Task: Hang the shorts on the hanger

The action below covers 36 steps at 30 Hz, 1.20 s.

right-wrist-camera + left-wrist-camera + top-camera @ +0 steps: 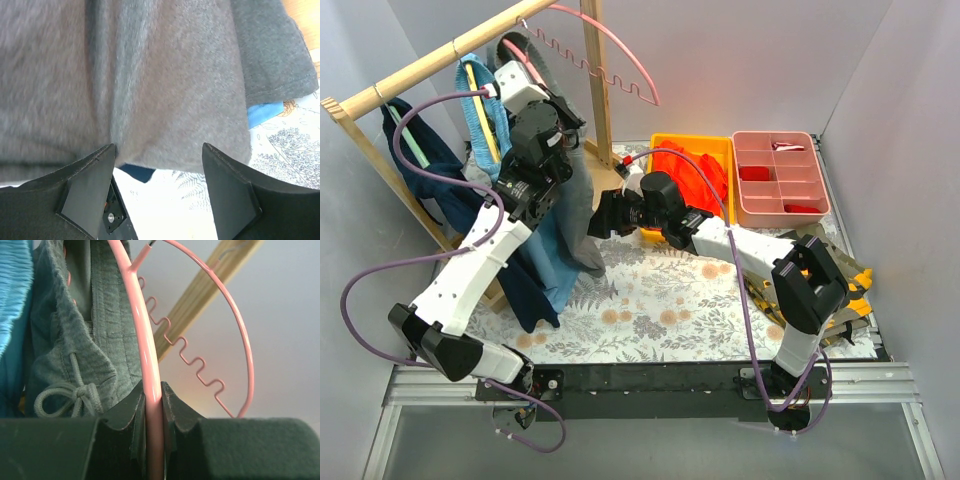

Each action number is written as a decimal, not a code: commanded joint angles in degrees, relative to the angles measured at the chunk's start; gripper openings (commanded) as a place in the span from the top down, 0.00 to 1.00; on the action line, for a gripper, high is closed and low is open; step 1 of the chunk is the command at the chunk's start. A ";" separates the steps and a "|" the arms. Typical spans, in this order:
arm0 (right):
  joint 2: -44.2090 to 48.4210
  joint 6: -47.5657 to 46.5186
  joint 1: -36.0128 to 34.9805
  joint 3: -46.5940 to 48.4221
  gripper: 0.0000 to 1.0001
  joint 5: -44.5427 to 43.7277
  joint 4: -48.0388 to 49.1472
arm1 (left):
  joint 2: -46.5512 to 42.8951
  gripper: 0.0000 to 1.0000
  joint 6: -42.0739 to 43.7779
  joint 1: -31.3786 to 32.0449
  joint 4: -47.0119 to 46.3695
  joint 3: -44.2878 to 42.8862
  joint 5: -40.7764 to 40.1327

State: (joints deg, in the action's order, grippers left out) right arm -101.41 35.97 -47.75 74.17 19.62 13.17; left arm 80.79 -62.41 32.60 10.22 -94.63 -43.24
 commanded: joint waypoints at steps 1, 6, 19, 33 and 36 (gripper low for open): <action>3.23 -2.30 -0.42 0.36 0.23 0.60 -1.48 | -3.36 1.00 -2.62 -2.63 -6.88 -2.84 1.93; 4.02 -2.57 -0.42 -0.78 0.23 0.25 -1.92 | -3.10 1.00 -3.24 -3.24 -7.67 -3.28 2.73; 5.34 -4.24 -0.42 -0.69 0.23 -0.98 -4.82 | -2.84 1.00 -3.86 -4.91 -9.61 -3.63 0.44; 4.37 -4.94 -0.42 -0.43 0.23 -0.98 -6.23 | -6.08 1.00 -9.92 -9.04 -8.11 4.01 4.75; 4.64 -5.03 -0.33 -0.96 0.23 -1.25 -6.23 | -7.75 0.92 -9.93 -9.04 -8.63 6.47 6.76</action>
State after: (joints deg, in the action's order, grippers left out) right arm -98.65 32.01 -47.77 73.30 18.96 6.07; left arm 78.61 -72.03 23.94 6.66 -89.80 -39.07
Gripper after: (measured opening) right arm 0.773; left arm 0.129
